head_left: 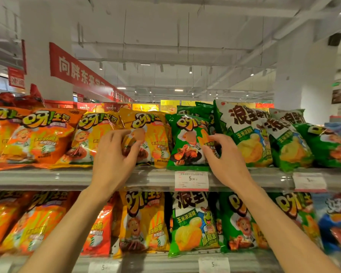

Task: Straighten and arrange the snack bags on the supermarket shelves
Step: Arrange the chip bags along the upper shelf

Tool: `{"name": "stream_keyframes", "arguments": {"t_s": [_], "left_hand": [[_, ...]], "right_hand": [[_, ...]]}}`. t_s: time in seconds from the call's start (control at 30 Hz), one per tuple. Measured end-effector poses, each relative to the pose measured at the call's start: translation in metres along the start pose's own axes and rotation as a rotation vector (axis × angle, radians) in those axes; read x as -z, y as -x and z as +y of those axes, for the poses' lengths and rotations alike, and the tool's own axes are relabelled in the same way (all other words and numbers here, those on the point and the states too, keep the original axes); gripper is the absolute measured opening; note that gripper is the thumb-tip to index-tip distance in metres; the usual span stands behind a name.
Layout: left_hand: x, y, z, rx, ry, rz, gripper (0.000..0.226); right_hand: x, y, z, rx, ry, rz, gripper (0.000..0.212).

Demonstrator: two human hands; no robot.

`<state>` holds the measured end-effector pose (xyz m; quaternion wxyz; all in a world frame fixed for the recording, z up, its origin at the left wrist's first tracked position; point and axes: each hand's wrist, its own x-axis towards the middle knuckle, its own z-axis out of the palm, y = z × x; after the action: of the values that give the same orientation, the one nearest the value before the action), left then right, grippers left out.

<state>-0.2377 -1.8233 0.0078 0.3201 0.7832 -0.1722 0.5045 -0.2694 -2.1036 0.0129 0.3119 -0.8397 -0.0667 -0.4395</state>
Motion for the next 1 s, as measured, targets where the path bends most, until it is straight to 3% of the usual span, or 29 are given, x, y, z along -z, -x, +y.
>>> {"name": "stream_keyframes", "arguments": {"t_s": [0.13,0.33,0.67,1.0], "left_hand": [[0.012,0.034,0.003,0.109,0.277,0.075,0.022],[-0.004,0.101,0.014,0.338,0.613,-0.085,0.013],[-0.081,0.178,0.089,0.57,0.829,-0.168,0.012],[-0.168,0.185,0.217,0.548,0.763,-0.132,0.01]], "right_hand": [[0.017,0.039,0.001,-0.093,-0.161,0.028,0.031],[0.037,0.101,0.027,-0.241,-0.314,0.018,0.019],[0.067,0.165,0.133,-0.515,-0.506,-0.002,0.01],[0.168,0.133,0.249,-0.415,-0.472,-0.047,0.009]]}}
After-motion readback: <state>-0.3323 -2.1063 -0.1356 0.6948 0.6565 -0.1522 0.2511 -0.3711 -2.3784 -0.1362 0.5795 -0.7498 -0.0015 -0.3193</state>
